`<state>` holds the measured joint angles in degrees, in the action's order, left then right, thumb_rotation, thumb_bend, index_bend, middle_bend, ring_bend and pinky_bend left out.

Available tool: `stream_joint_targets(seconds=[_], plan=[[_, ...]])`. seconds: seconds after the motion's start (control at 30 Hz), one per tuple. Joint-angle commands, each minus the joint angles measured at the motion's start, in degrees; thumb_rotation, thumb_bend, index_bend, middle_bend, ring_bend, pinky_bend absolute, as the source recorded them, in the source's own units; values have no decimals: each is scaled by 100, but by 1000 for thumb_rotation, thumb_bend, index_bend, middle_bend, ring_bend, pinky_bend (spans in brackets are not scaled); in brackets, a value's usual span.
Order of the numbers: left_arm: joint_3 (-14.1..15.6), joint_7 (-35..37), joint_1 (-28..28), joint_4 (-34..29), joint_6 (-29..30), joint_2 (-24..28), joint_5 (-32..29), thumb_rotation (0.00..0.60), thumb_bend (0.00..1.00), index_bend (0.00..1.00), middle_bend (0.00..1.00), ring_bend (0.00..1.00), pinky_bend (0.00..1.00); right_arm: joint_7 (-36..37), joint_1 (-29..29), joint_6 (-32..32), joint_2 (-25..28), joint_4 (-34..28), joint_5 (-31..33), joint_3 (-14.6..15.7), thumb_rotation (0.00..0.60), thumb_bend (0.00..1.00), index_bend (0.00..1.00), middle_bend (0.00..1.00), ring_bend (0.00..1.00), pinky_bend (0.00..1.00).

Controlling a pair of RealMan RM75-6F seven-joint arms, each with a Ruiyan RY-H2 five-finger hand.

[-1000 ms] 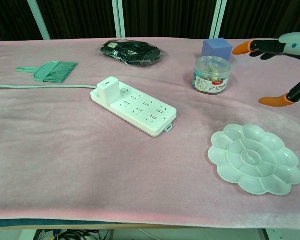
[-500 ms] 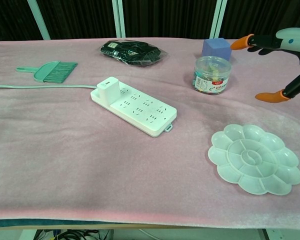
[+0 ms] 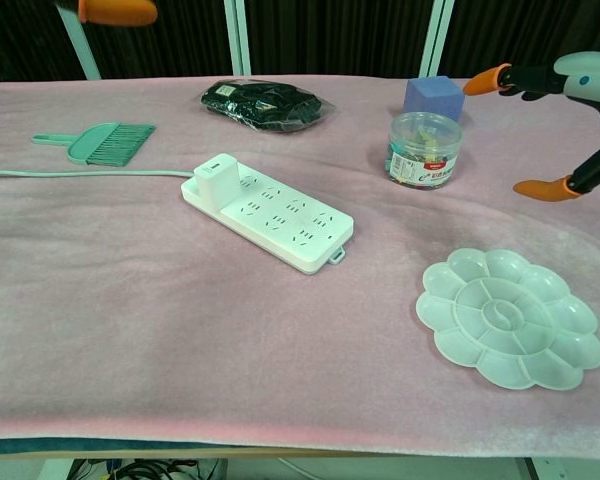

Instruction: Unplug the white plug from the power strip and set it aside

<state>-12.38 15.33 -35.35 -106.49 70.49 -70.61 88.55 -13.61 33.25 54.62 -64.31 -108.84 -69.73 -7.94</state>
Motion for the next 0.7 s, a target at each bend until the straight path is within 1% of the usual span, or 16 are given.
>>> stream_joint_targets(seconds=[0.03, 0.1, 0.13, 0.2, 0.27, 0.47, 0.53, 0.6, 0.7], plan=[[305, -768, 166, 218, -107, 529, 198, 600, 168, 188, 169, 0, 30, -203, -81, 180, 12, 45, -146, 105, 600, 384, 25, 23, 24, 61], [405, -1009, 221, 238, -226, 739, 123, 600, 168, 184, 159, 0, 45, -372, -143, 384, -127, 159, -309, 170, 600, 478, 22, 23, 24, 60], [430, -1109, 236, 261, -260, 789, 90, 600, 168, 181, 157, 1, 56, -440, -164, 462, -211, 223, -380, 198, 600, 492, 21, 23, 24, 60], [462, -1358, 264, 372, -276, 811, 46, 600, 168, 180, 161, 2, 68, -594, -186, 583, -434, 385, -520, 260, 600, 503, 23, 23, 24, 60], [488, -1681, 291, 545, -233, 728, 42, 600, 154, 179, 166, 2, 68, -757, -173, 579, -652, 542, -578, 341, 600, 503, 24, 23, 24, 61], [610, -3116, 354, 1280, 36, 233, 325, 600, 82, 174, 174, 2, 62, -1533, -52, 594, -1403, 1127, -770, 498, 600, 507, 24, 23, 20, 60], [626, -3276, 380, 1435, 134, 19, 367, 600, 80, 165, 169, 1, 61, -1736, -14, 587, -1688, 1325, -780, 519, 600, 558, 24, 24, 20, 60], [644, -3192, 403, 1493, 144, -152, 308, 600, 80, 146, 152, 0, 58, -1810, 39, 488, -1957, 1461, -706, 521, 600, 663, 24, 29, 20, 60], [693, -3028, 397, 1579, 55, -306, 242, 600, 80, 117, 109, 0, 49, -1902, 134, 368, -2301, 1661, -608, 476, 600, 778, 26, 36, 20, 60]])
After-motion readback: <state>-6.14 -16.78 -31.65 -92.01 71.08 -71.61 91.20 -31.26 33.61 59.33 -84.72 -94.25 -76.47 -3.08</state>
